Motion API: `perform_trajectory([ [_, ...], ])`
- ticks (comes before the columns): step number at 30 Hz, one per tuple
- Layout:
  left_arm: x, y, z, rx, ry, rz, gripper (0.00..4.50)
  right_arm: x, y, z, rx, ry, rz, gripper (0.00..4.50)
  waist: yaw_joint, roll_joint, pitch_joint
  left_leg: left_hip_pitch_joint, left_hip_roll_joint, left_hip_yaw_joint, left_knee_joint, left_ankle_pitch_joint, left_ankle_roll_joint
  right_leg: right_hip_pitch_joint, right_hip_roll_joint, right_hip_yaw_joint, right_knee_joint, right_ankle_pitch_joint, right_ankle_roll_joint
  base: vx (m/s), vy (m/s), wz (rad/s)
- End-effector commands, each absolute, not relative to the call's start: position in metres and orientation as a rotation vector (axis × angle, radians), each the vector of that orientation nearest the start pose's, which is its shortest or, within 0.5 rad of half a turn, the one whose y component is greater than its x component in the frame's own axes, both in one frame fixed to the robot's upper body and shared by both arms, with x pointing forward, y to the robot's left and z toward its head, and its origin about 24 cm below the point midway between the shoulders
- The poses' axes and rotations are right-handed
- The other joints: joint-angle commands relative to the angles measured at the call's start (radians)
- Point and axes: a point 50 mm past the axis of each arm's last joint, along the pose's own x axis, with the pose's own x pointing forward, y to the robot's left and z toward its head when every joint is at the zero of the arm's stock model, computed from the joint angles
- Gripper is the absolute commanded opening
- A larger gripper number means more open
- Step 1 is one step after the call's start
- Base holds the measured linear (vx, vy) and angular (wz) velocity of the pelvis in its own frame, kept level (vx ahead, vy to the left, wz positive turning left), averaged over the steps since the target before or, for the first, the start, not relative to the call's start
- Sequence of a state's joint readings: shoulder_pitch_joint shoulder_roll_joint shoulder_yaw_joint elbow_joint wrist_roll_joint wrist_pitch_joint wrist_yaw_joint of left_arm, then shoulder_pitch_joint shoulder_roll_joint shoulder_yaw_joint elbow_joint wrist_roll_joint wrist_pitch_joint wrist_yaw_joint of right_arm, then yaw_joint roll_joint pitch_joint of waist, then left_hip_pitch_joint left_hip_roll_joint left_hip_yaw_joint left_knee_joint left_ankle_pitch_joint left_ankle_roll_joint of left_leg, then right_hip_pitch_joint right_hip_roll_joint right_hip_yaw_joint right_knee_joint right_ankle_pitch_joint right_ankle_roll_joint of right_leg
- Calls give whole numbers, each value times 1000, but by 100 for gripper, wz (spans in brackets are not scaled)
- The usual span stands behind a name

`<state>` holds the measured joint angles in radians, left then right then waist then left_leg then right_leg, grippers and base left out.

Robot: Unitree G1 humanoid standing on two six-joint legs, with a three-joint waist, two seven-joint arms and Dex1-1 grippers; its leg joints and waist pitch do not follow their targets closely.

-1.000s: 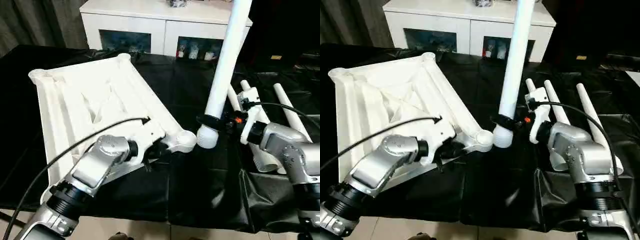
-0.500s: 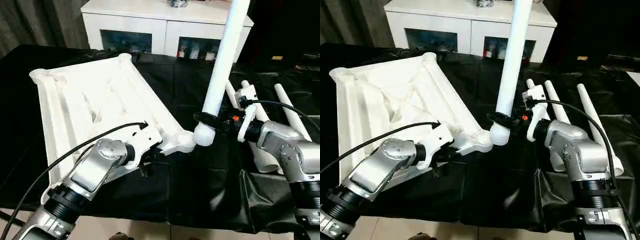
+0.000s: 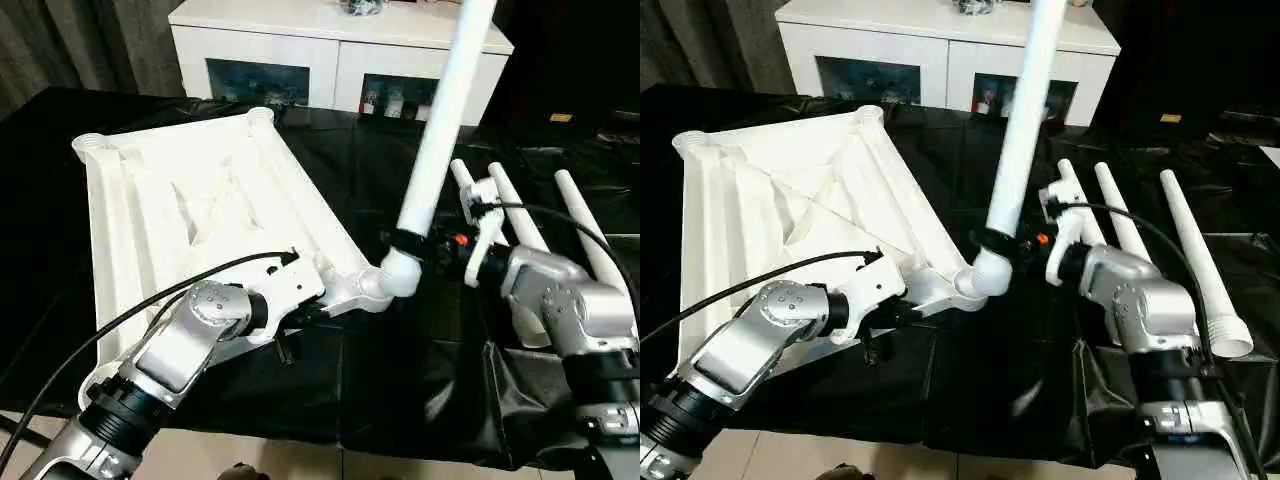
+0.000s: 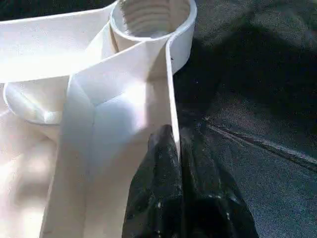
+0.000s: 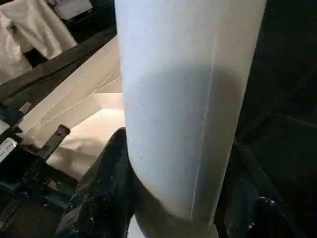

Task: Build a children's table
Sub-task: Insert table leg to table base

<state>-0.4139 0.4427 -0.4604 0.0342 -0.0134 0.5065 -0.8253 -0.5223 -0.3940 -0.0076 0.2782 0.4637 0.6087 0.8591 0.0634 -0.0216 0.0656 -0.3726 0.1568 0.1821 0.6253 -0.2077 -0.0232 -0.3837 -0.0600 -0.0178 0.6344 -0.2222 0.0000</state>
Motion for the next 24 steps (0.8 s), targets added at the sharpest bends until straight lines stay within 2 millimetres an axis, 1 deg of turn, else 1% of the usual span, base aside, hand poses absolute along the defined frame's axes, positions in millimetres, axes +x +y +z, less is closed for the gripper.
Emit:
perform_trajectory([
  [1, 273, 96, 53, 532, 471, -1170, 0, 325, -161, 108, 194, 307, 952, 184, -3, -10, -71, 19, 70, -20, -76, -44, 41, 39, -82, 37, -61, 8, -288, 0, 0, 0],
  [5, 271, 98, 50, 558, 483, -1195, 0, 326, -162, 97, 151, 357, 944, 184, -4, -11, -71, 19, 70, -20, -77, -48, 37, 38, -81, 37, -61, -7, -283, 0, 0, 0],
  [7, 272, 98, 50, 558, 484, -1194, 0, 326, -163, 96, 149, 359, 942, 184, -3, -11, -70, 21, 71, -19, -77, -59, 30, 36, -82, 37, -63, -17, -284, 0, 0, 0],
  [8, 272, 98, 51, 552, 479, -1189, 0, 328, -162, 94, 157, 357, 932, 184, -2, -15, -70, 22, 71, -18, -77, -61, 30, 36, -82, 38, -63, -18, -283, 0, 0, 0],
  [9, 273, 98, 52, 549, 472, -1182, 0, 331, -162, 90, 175, 353, 913, 184, -3, -13, -71, 20, 71, -19, -77, -58, 28, 36, -84, 38, -61, -17, -286, 0, 0, 0],
  [10, 273, 98, 53, 549, 470, -1179, 0, 332, -162, 89, 181, 352, 908, 184, -4, -12, -70, 19, 70, -19, -78, -60, 27, 36, -84, 37, -62, -19, -287, 0, 0, 0],
  [11, 273, 98, 53, 549, 470, -1179, 0, 332, -162, 89, 181, 352, 908, 184, -4, -12, -70, 21, 70, -19, -78, -67, 25, 35, -83, 37, -64, -26, -285, 0, 0, 0],
  [12, 274, 98, 53, 550, 469, -1177, 0, 335, -161, 86, 210, 345, 885, 184, -4, -15, -71, 22, 71, -18, -77, -66, 25, 34, -83, 38, -63, -19, -287, 0, 0, 0],
  [13, 274, 98, 53, 551, 468, -1176, 0, 335, -161, 85, 217, 342, 879, 184, -4, -14, -71, 21, 71, -19, -78, -60, 25, 36, -83, 37, -62, -15, -288, 0, 0, 0],
  [14, 274, 98, 53, 551, 468, -1176, 0, 336, -161, 85, 221, 341, 877, 184, -4, -13, -72, 22, 71, -18, -78, -58, 25, 35, -83, 37, -61, -12, -290, 0, 0, 0],
  [15, 274, 99, 53, 549, 466, -1170, 0, 336, -161, 82, 257, 341, 863, 184, -2, -19, -72, 21, 70, -17, -78, -54, 30, 36, -82, 37, -60, -5, -288, 0, 0, 0],
  [16, 275, 99, 53, 548, 466, -1169, 0, 336, -161, 81, 261, 341, 861, 184, -2, -18, -72, 19, 71, -18, -78, -52, 32, 37, -84, 38, -59, -4, -288, 0, 0, 0],
  [17, 275, 99, 54, 545, 463, -1160, 0, 335, -162, 77, 288, 346, 855, 184, -3, -18, -71, 19, 71, -18, -78, -54, 34, 37, -84, 37, -61, -11, -287, 0, 0, 0],
  [21, 278, 100, 55, 530, 453, -1141, 0, 330, -161, 69, 318, 347, 856, 184, -2, -17, -70, 20, 72, -18, -80, -66, 29, 36, -85, 37, -64, -36, -278, 0, 0, 0],
  [24, 280, 101, 57, 520, 445, -1125, 0, 324, -162, 65, 348, 320, 840, 184, -1, -16, -71, 19, 72, -19, -81, -64, 27, 37, -85, 36, -62, -24, -276, 0, 0, 0],
])
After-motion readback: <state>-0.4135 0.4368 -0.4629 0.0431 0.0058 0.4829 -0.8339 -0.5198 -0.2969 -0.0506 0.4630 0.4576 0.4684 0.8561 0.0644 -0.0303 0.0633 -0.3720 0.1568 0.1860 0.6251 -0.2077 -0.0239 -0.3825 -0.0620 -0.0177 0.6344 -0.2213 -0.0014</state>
